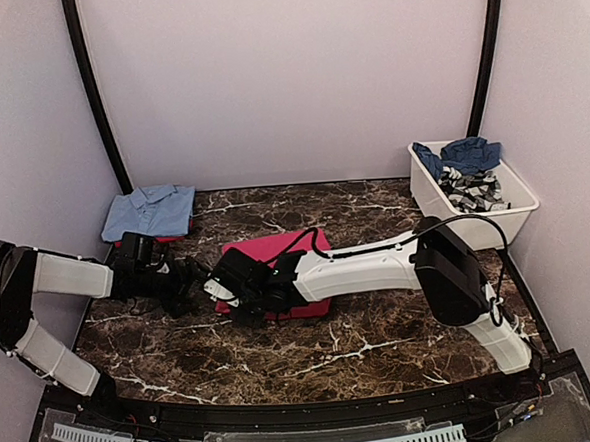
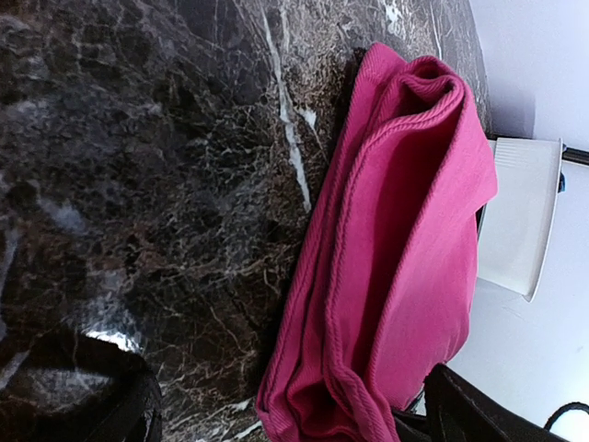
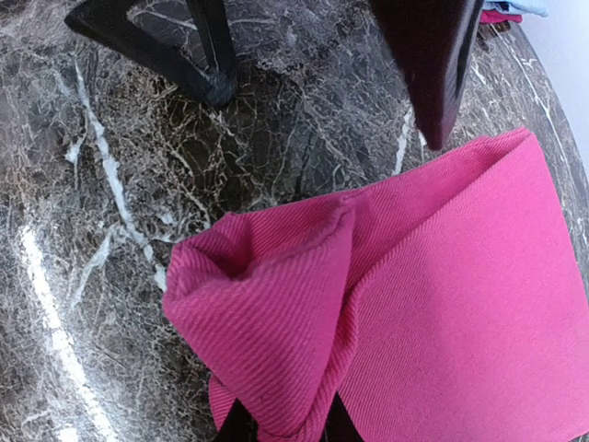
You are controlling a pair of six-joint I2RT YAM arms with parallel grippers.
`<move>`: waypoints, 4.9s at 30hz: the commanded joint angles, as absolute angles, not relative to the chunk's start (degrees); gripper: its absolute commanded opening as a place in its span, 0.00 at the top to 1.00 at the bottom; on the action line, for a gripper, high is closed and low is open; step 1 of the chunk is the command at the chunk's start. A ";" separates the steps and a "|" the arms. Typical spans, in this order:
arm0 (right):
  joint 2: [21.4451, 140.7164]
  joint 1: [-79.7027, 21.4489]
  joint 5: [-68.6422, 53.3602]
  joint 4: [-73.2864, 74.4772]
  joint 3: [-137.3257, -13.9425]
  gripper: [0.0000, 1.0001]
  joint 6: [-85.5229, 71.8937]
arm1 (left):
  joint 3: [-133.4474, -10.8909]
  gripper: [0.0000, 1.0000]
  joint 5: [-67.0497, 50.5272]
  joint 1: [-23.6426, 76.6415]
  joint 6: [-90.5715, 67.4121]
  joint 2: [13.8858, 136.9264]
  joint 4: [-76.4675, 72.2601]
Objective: Fold and stack the mixed laundry pile
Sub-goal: Pick up the square-folded trousers from the center of the board, then place the square-folded trousers at the corner of the board.
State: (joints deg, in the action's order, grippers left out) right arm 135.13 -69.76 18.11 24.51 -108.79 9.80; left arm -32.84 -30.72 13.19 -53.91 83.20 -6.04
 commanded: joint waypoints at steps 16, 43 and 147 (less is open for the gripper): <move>132.97 -68.33 18.32 22.11 -118.99 1.00 13.61 | -36.21 0.01 -35.25 17.83 -74.81 98.76 -24.96; 126.39 -68.64 15.40 18.11 -112.28 0.74 9.93 | -38.25 0.99 -37.90 19.13 -78.65 106.06 -40.78; 92.81 -52.97 8.29 14.90 -80.39 0.01 -6.59 | -136.36 0.01 2.52 -10.32 -10.25 121.12 51.12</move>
